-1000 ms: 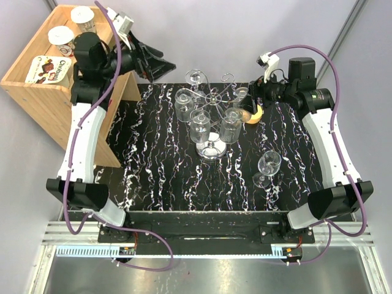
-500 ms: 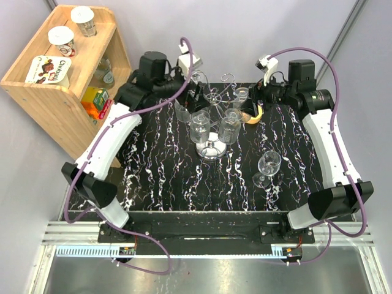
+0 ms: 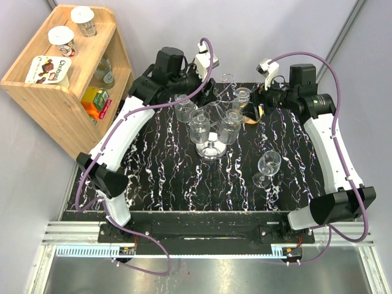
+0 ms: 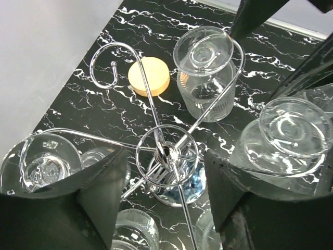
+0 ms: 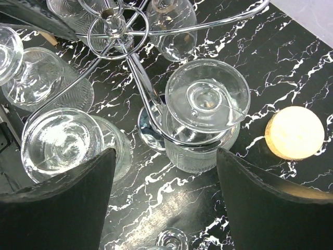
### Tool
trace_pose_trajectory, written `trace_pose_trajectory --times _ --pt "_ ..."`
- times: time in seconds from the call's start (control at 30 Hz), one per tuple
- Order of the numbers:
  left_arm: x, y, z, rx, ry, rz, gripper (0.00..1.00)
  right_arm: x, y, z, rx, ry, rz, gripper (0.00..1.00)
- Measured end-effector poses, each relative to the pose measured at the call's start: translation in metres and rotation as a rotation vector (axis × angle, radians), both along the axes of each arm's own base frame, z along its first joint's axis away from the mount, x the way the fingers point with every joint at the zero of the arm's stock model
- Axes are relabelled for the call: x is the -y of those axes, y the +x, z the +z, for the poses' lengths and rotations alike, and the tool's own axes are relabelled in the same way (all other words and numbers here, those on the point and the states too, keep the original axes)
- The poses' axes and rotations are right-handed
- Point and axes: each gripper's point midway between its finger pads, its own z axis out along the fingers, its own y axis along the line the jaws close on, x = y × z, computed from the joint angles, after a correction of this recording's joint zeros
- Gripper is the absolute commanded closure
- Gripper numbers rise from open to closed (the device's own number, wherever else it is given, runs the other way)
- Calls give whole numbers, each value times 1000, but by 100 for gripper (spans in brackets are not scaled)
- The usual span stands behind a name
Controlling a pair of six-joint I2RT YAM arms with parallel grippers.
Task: Place the wine glass upside down on the wine glass rack
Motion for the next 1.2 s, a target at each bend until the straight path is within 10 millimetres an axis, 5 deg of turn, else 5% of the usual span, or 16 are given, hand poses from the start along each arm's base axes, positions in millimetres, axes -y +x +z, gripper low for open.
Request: trace_pose_trajectory --times 0.3,0.7,0.83,1.2 --pt "6 4 -20 -30 39 -37 67 8 -9 4 33 -35 -16 17" --pt "5 2 -22 28 70 -108 85 16 -21 2 49 -74 -31 17" --pt "4 3 -21 32 69 -119 99 19 -26 -4 45 -88 -33 17" --pt "1 7 -20 12 39 -173 100 37 -40 -15 28 -172 -47 17"
